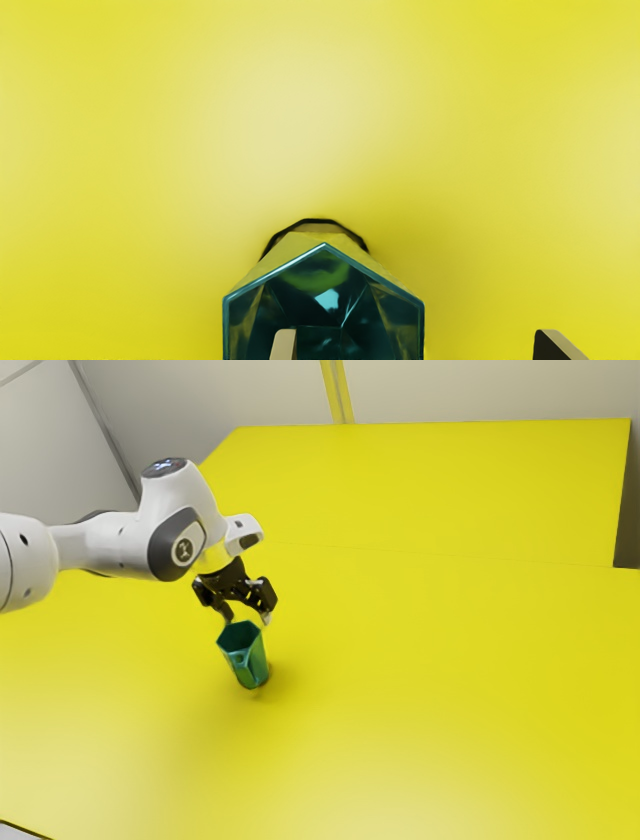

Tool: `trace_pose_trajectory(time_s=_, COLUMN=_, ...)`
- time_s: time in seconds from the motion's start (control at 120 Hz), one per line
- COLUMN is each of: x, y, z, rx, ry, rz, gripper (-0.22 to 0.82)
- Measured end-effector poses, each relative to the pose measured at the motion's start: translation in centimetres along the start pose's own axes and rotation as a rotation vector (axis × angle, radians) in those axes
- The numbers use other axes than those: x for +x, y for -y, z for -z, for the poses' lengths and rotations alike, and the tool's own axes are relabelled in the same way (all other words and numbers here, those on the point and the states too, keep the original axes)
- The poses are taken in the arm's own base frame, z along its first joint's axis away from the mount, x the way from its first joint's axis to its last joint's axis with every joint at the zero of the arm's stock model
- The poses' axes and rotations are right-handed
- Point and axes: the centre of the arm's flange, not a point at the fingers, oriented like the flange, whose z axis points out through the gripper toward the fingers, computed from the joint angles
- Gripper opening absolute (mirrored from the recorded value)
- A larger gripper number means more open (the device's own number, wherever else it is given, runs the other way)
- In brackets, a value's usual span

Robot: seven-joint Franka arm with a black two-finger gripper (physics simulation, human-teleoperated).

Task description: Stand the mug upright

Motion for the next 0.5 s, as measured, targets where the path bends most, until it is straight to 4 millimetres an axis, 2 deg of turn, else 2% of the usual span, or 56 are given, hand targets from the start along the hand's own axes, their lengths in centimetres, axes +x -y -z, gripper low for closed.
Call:
trace_pose_trajectory(time_s=0.075, x=1.4, y=-0.4, z=3.1, rx=-0.004, ry=-0.027, rz=-0.004, gripper=0.54)
trace_pose_trajectory(time_s=0.183, x=3.8, y=-1.0, z=9.6, rx=-0.003, ry=-0.085, rz=-0.032, gripper=0.57)
trace_pose_trajectory(time_s=0.325, x=5.4, y=-1.3, z=16.6, rx=0.003, ry=-0.126, rz=-0.097, gripper=0.59)
trace_pose_trajectory(time_s=0.408, x=5.5, y=-0.9, z=18.2, rx=0.009, ry=-0.103, rz=-0.127, gripper=0.59)
trace_pose_trajectory(time_s=0.5, x=5.3, y=0.6, z=19.5, rx=0.01, ry=-0.077, rz=-0.139, gripper=0.6)
